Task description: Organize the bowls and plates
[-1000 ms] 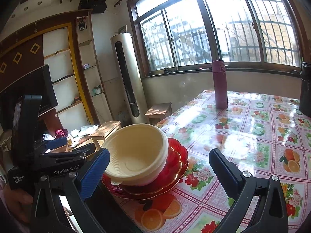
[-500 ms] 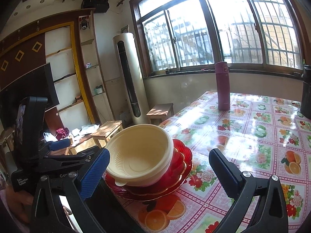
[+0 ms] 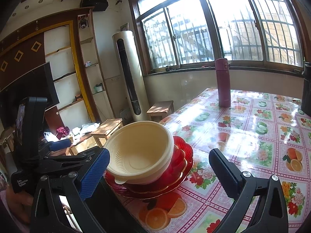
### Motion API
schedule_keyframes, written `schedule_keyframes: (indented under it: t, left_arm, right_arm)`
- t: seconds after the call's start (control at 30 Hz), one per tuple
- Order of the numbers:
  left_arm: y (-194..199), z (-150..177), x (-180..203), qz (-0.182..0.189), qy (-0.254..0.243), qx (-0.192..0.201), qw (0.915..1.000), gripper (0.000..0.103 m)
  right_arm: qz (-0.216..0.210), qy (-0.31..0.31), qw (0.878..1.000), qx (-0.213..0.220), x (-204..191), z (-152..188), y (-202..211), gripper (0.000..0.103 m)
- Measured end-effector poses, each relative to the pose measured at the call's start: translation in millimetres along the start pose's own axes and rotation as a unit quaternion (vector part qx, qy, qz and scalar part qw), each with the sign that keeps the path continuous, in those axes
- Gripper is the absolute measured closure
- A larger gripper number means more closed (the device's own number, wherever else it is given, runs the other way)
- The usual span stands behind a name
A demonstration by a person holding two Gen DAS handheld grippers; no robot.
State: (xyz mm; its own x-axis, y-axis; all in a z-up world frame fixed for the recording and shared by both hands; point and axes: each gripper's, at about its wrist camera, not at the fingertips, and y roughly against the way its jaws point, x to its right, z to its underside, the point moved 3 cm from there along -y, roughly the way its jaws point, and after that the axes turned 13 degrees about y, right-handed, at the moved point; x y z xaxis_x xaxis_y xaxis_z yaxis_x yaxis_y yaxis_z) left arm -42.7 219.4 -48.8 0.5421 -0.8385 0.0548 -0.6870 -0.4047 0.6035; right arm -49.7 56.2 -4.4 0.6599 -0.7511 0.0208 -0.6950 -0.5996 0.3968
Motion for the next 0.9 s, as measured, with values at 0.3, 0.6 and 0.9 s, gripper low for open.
schedule_keyframes:
  t: [0.3, 0.6, 0.9]
  left_arm:
    - [-4.3, 2.9, -1.0, 0.002, -0.001, -0.006, 1.0000, 0.015]
    - [-6.3, 4.4, -1.5, 0.003, -0.003, -0.012, 0.9999, 0.015]
    - [-5.3, 5.4, -0.9, 0.004, -0.004, -0.013, 0.9999, 0.015]
  right_arm:
    - [-0.001, -0.001, 1.000, -0.003, -1.4, 0.8, -1.5, 0.000]
    - [-0.006, -0.002, 1.000, -0.007, -3.1, 2.3, -5.4, 0.000]
    - [-0.004, 0.000, 1.000, -0.007, -4.8, 3.6, -5.4, 0.000]
